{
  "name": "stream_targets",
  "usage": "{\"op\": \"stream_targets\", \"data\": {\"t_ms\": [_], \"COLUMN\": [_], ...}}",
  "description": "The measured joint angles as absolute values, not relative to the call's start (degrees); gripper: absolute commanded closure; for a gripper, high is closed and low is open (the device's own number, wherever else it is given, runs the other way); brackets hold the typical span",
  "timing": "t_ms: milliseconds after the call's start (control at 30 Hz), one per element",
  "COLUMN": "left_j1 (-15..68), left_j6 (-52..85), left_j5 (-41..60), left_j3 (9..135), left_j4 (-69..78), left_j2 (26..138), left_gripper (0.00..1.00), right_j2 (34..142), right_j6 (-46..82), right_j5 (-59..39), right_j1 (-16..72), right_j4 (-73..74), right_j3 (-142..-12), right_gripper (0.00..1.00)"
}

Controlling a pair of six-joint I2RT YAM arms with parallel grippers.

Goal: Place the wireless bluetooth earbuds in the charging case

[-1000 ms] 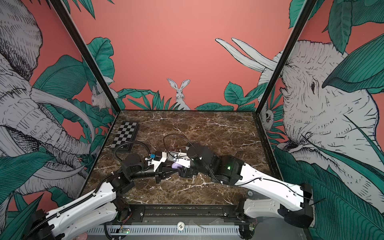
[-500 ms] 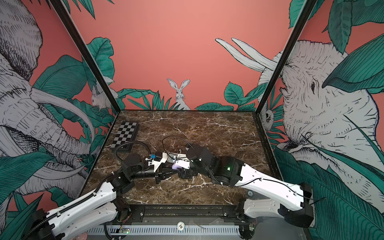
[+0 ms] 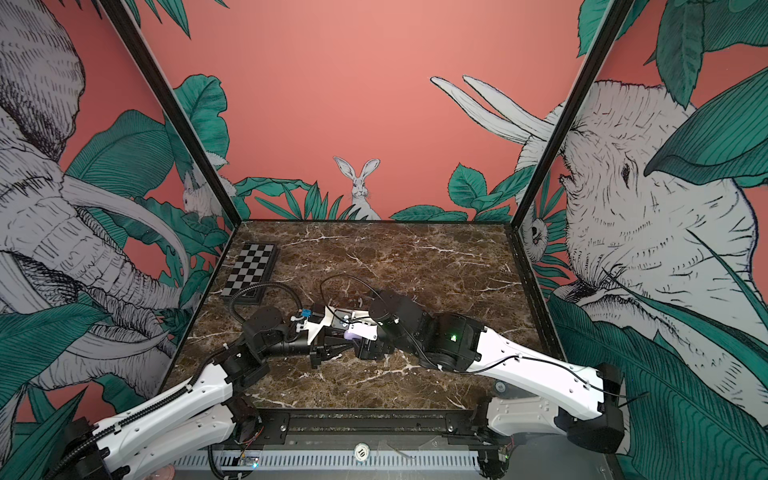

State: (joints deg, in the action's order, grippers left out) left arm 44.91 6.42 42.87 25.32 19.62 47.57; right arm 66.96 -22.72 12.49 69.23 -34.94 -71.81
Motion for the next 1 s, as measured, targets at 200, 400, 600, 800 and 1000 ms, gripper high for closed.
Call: {"op": "stream_targets", "data": {"t_ms": [200, 400, 600, 800, 1000], "left_j1": [44.97, 45.08, 45.23, 45.23, 45.23], "left_j6": [6.02, 5.48, 5.23, 4.91, 4.91], "left_j5": [42.85, 42.76, 42.61, 42.59, 42.63], "left_j3": [25.32, 25.32, 25.32, 25.34, 25.34], "left_j4": [19.55, 19.16, 18.65, 18.50, 18.31], "left_j2": [47.57, 47.57, 47.57, 47.57, 47.55], "left_gripper": [1.00, 1.00, 1.00, 1.00, 1.00], "right_j2": [66.96, 66.96, 66.96, 66.94, 66.87], "right_j6": [-22.81, -23.03, -23.27, -23.44, -23.66], "right_j5": [13.26, 13.85, 14.44, 14.59, 14.96], "right_j1": [69.34, 69.52, 69.73, 69.76, 69.78], "right_j4": [-34.89, -34.98, -35.00, -34.98, -34.92], "right_j3": [-71.81, -71.81, -71.81, -71.81, -71.81], "right_gripper": [0.02, 0.02, 0.02, 0.02, 0.02]}}
